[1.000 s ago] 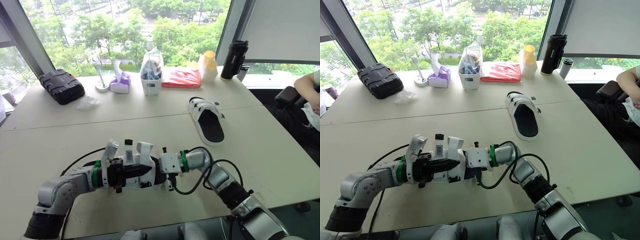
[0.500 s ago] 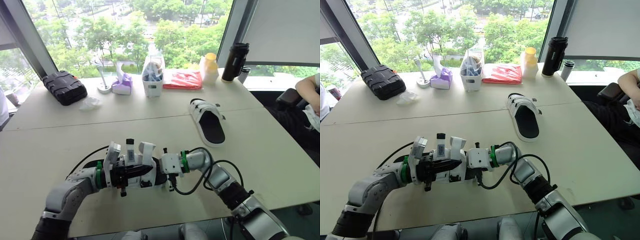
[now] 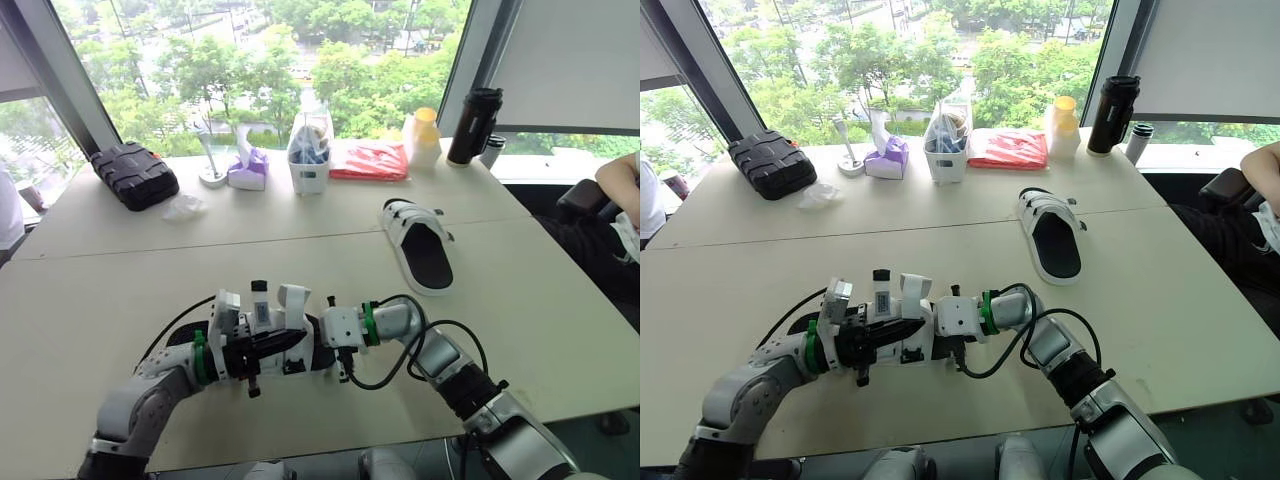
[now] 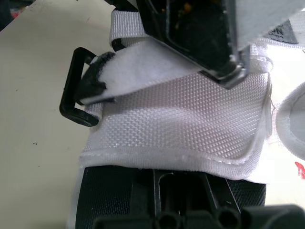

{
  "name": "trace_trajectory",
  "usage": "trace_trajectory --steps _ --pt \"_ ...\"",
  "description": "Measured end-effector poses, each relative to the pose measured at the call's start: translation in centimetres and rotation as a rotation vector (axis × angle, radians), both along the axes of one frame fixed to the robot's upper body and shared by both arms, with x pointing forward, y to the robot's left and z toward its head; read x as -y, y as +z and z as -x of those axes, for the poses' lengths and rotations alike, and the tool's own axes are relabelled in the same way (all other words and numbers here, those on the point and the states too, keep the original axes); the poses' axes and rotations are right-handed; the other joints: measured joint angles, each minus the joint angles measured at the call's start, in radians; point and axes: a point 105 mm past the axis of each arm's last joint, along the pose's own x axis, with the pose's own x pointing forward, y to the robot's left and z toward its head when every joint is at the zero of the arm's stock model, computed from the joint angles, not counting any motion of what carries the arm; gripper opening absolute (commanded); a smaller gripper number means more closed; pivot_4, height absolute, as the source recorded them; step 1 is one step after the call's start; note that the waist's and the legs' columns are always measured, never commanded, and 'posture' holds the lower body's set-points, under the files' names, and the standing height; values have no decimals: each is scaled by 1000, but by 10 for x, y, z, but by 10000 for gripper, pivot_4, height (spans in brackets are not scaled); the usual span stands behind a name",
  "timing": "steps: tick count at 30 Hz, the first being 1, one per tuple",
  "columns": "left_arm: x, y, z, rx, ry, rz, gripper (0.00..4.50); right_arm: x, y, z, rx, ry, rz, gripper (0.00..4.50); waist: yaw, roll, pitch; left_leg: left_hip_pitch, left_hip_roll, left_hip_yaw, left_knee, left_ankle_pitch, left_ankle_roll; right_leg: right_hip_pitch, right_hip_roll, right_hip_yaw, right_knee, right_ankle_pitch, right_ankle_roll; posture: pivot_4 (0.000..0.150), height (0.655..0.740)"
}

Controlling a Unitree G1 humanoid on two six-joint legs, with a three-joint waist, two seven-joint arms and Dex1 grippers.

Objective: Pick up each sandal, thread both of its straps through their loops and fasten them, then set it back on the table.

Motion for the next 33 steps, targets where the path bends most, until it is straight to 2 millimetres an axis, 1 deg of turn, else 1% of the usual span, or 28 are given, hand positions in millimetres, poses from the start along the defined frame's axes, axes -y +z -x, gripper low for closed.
trace_trajectory --steps 2,8,15,23,33 --pt "0 0 1 5 10 -3 404 0 0 0 0 0 0 0 0 0 0 0 0 0 0 0 0 0 0 0 0 -2 3 1500 7400" --pt "-1 -2 7 11 30 1 404 -1 0 0 0 3 -3 0 -1 0 0 0 0 0 -1 0 0 0 0 0 0 -2 3 1500 7400" --pt "-4 -2 12 27 -4 -34 404 -3 0 1 0 7 -1 0 -4 0 0 0 0 0 -3 0 0 -1 0 0 0 -2 3 1500 7400" --pt "-6 -1 8 66 -21 -40 404 -3 0 1 1 8 0 0 -4 0 0 0 0 0 -3 0 0 -1 0 0 0 -2 3 1500 7400" --pt "-7 -1 8 163 -18 -81 404 -3 0 1 2 7 1 0 -4 0 0 0 0 -1 -3 0 0 -1 0 0 0 -3 3 1500 7400"
